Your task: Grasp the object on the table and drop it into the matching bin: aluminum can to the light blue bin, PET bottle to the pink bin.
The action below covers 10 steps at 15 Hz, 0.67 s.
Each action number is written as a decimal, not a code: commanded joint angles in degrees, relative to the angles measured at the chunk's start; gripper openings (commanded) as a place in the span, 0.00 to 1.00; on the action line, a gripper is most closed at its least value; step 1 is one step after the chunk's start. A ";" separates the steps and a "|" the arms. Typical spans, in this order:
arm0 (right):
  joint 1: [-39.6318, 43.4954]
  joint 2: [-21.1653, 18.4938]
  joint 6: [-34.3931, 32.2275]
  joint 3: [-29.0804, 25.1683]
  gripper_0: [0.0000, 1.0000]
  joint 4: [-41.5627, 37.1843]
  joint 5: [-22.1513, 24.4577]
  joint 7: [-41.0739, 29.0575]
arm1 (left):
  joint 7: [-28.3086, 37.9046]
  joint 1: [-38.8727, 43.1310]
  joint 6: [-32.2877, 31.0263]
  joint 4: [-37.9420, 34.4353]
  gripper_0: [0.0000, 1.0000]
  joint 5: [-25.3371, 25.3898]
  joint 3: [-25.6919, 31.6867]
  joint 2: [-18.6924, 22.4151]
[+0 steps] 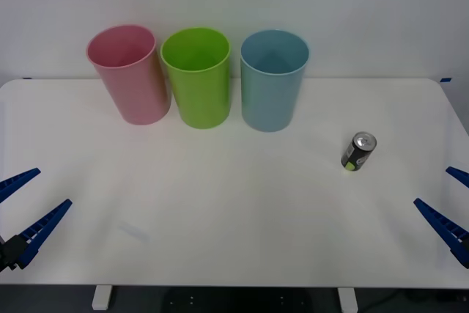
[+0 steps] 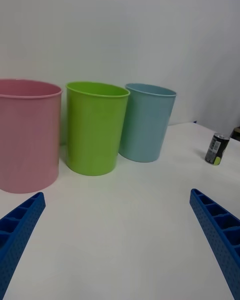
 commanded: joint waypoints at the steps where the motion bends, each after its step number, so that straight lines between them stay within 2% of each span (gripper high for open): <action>1: 0.00 0.00 0.00 0.00 1.00 0.00 0.00 0.00 | 0.00 0.00 0.00 0.00 1.00 0.00 0.00 0.00; 4: 1.80 1.64 0.04 -0.32 1.00 1.57 -0.86 0.00 | 0.00 0.00 0.00 0.00 1.00 0.00 0.00 0.00; 10: 3.03 1.47 1.71 0.64 1.00 2.01 -1.21 0.70 | 0.00 0.00 0.00 0.00 1.00 0.00 0.00 0.00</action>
